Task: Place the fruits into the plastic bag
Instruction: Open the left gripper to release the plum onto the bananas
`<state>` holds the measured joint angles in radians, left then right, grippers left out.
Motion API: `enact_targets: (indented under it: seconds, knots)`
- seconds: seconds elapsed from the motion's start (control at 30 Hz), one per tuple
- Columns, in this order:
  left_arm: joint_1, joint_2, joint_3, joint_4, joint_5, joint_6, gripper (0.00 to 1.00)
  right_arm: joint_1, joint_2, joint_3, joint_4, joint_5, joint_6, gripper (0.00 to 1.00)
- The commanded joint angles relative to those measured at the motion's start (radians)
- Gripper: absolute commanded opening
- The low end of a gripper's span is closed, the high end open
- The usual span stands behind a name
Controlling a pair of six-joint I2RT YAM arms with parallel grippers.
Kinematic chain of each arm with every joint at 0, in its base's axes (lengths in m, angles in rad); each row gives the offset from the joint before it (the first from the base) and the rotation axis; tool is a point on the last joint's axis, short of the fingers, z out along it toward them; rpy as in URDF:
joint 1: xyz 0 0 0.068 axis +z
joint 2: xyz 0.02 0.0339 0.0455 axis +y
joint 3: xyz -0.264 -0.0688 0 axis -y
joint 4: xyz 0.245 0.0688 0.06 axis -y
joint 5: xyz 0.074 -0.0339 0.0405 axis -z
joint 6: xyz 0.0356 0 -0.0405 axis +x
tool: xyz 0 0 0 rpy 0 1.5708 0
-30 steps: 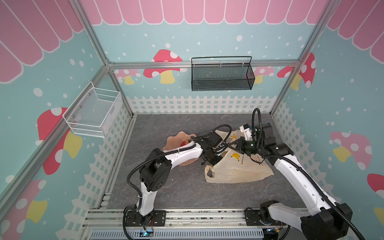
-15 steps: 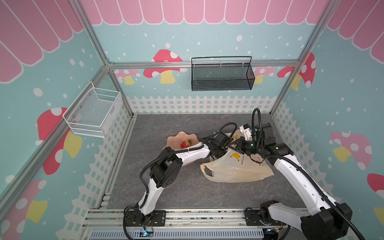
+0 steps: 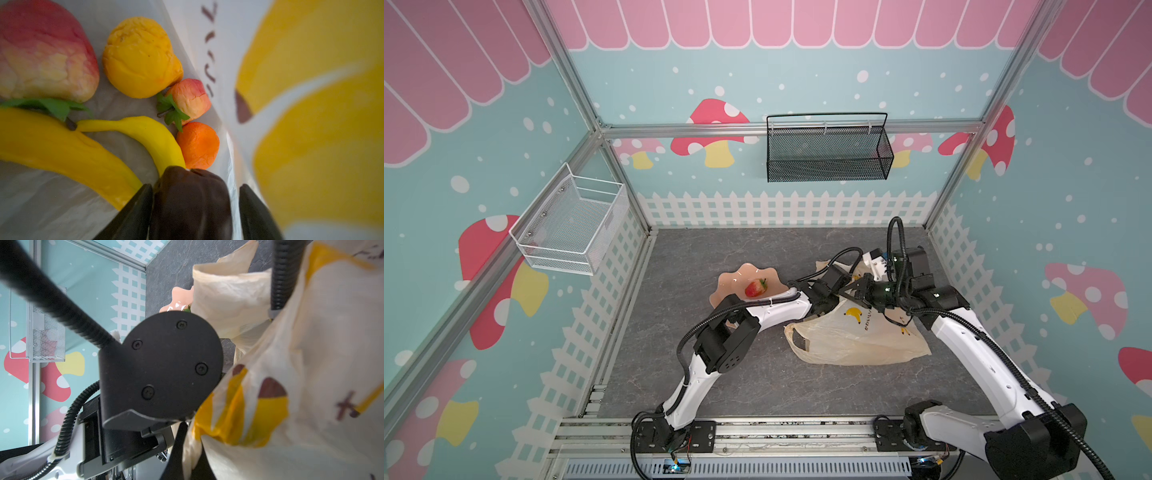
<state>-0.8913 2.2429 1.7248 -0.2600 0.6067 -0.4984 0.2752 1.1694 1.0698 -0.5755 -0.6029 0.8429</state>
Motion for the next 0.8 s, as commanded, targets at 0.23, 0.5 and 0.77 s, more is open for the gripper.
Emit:
enact_targets:
  seconds: [0.23, 0.5, 0.77]
  knots:
    - [0.000, -0.070, -0.046, 0.041, -0.011, -0.034, 0.79, 0.006, -0.021, 0.007, 0.035, 0.000, 0.008, 0.00]
    - [0.009, -0.125, -0.103, 0.012, -0.064, -0.025, 0.81, 0.007, -0.043, 0.000, 0.036, 0.015, 0.015, 0.00]
    - [0.022, -0.197, -0.166, -0.045, -0.150, 0.005, 0.81, 0.007, -0.075, -0.031, 0.036, 0.021, 0.024, 0.00]
